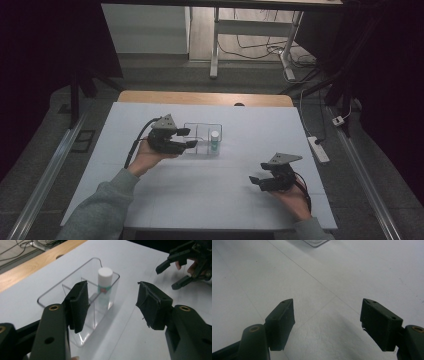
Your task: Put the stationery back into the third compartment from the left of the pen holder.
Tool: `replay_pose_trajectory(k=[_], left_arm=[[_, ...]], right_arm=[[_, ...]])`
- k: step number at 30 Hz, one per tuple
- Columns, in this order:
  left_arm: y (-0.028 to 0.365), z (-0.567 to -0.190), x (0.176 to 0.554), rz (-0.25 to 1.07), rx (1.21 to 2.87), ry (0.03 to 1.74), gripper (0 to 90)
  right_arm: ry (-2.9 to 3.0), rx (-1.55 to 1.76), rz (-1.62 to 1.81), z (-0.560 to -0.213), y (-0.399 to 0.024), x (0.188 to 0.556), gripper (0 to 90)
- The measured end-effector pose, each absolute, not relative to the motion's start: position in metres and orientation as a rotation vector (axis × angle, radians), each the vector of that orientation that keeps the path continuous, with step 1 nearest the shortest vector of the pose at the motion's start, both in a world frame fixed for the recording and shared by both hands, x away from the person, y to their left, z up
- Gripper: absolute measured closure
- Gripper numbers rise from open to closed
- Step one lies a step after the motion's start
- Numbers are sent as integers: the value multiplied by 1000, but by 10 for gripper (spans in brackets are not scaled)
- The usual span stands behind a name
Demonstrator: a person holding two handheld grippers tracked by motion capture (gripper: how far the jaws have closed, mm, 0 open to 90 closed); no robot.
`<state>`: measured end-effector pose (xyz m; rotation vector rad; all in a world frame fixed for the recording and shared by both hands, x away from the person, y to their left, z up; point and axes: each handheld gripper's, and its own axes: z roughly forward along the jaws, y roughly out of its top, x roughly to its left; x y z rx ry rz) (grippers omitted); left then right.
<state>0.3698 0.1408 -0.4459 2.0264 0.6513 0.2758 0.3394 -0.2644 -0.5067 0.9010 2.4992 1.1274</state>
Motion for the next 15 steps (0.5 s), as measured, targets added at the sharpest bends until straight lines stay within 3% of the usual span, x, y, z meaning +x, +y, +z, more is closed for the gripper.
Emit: replay_pose_trajectory(k=[15], left_arm=[[179, -467, 331, 307, 2052, 735, 391]], right_arm=[[2489, 914, 1123, -505, -265, 338, 272]])
